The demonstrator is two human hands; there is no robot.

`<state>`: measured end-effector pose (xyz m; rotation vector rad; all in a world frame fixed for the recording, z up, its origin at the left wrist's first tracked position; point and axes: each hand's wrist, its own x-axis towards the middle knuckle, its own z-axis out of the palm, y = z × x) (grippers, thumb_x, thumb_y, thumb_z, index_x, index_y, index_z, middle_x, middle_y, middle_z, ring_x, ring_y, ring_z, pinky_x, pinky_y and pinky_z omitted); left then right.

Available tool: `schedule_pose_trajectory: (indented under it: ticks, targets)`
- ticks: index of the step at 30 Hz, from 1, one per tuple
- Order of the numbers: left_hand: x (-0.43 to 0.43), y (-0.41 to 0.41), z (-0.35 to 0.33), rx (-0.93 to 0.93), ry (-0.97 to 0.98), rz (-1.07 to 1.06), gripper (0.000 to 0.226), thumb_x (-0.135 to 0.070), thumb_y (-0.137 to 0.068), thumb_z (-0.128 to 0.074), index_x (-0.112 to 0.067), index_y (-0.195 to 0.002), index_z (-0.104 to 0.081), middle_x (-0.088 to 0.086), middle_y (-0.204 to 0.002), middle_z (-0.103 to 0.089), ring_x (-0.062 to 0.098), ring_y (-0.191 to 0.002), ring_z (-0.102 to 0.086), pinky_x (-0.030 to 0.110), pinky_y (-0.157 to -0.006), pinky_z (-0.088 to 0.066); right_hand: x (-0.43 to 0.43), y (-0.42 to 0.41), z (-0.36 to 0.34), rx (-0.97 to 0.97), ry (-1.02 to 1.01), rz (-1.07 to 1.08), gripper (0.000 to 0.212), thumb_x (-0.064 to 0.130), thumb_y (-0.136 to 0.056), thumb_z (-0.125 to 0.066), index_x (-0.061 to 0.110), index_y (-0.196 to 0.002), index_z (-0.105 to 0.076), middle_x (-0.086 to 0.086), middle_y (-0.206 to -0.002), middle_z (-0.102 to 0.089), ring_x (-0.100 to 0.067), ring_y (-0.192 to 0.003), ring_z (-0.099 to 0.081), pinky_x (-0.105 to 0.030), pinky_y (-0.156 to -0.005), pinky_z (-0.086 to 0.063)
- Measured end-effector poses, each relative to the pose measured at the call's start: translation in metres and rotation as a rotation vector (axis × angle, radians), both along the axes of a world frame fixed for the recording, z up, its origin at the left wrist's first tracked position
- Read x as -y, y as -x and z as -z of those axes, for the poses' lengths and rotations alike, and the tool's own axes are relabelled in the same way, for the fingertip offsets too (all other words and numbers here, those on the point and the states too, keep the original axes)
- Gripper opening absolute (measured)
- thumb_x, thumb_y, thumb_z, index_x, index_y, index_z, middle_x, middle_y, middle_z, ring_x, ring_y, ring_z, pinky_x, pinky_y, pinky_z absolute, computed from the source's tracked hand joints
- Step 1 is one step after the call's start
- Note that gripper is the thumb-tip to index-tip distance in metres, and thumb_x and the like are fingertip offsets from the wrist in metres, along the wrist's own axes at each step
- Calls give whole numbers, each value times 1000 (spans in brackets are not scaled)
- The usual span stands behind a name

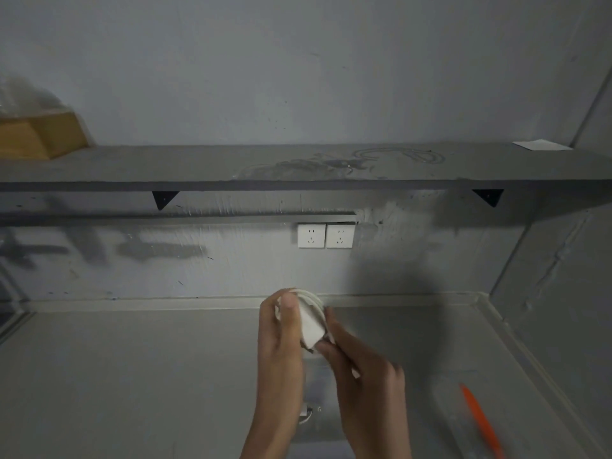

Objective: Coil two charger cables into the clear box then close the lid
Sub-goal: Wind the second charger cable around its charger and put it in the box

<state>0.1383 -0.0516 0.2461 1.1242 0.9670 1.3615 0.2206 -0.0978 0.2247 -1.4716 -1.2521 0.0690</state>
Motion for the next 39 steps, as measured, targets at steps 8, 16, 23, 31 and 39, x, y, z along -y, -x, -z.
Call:
schedule_pose_trajectory:
  ticks: [8,16,23,31,39]
  targets:
    - [2,21,-6,-232,-128,10,45,-48,-90,-31,-12,-92,-57,12,-76,-53,0,-59,-49,6,-48,-43,7,-32,-21,224,157,-42,22,24,-80,-67,37,-98,-71,29,-80,-58,1,-76,-58,0,-71,-38]
    - [-3,17,-9,7,154,137,47,-64,-77,-40,-30,-78,-72,3,-82,-73,25,-85,-67,48,-88,-52,-3,-55,-57,-613,368,-529,21,1,-84,-66,18,-85,-79,-5,-69,-72,-15,-67,-70,-19,-61,-56]
    - [0,12,-17,-72,58,202,55,-59,-78,-33,-19,-76,-70,4,-65,-72,15,-52,-63,27,-46,-49,-13,-57,-46,-830,452,-605,18,17,-78,-70,7,-92,-73,-8,-76,-70,-13,-66,-67,-16,-48,-44]
    - [0,13,-14,-295,-50,75,70,-63,-80,-21,-4,-85,-58,-1,-62,-56,6,-51,-50,20,-52,-42,-15,-50,-31,-827,435,-629,14,14,-83,-67,5,-93,-68,-3,-73,-69,-8,-53,-57,-15,-41,-36]
    - [0,16,-7,-370,-87,81,70,-67,-83,-18,-12,-85,-62,11,-73,-66,6,-59,-58,26,-60,-49,-11,-36,-15,-912,463,-654,15,19,-85,-63,8,-92,-70,10,-60,-62,-3,-46,-38,-14,-40,-29]
